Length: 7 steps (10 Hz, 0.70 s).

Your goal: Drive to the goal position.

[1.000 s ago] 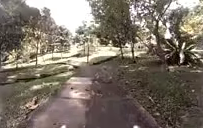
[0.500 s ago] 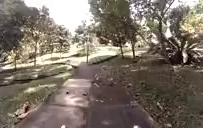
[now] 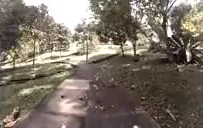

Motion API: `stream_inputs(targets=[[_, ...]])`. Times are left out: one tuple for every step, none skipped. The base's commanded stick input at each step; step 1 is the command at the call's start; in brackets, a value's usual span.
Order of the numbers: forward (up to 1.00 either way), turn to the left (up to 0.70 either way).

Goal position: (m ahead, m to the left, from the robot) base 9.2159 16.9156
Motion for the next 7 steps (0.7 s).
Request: stream_inputs(targets=[[0.45, 0.27], [0.45, 0.27], [0.45, 0.27], [0.45, 0.13], [0.45, 0.0], [0.45, 0.0], [0.45, 0.0]])
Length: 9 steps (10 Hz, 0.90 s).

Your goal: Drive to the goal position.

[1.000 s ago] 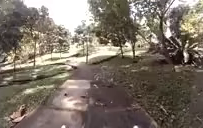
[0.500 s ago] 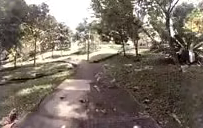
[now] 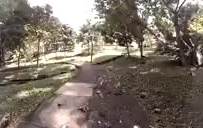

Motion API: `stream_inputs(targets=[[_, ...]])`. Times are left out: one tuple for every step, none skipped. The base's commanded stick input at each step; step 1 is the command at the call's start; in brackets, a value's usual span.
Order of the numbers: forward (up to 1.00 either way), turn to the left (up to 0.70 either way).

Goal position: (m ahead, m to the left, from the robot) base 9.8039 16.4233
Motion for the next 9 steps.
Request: stream_inputs(targets=[[0.45, 0.0], [0.45, 0.0], [0.45, 0.0], [0.45, 0.0], [0.45, 0.0], [0.45, 0.0], [0.45, 0.0], [0.45, 0.0], [0.45, 0.0]])
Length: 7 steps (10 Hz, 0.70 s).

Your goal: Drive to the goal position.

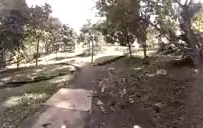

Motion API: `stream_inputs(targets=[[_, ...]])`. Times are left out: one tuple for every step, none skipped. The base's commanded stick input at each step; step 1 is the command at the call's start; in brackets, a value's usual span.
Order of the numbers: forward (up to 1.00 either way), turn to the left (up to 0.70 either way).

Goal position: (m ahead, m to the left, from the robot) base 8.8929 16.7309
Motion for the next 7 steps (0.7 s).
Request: stream_inputs(targets=[[0.45, 0.0], [0.45, 0.01], [0.45, 0.27], [0.45, 0.27], [0.45, 0.27], [0.45, 0.27], [0.45, 0.27]])
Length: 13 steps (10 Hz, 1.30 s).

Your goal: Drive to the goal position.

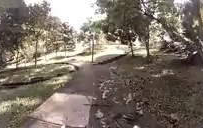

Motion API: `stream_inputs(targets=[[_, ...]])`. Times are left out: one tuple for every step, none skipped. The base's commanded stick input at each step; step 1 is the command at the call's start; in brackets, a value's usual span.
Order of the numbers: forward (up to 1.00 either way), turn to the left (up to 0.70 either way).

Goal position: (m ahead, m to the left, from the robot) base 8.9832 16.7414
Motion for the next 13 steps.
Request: stream_inputs(targets=[[0.45, 0.27], [0.45, 0.27], [0.45, 0.06], [0.45, 0.0], [0.45, 0.0], [0.45, 0.0], [0.45, 0.0], [0.45, 0.0], [0.45, 0.0], [0.45, 0.0], [0.45, 0.0], [0.45, 0.0], [0.45, 0.0]])
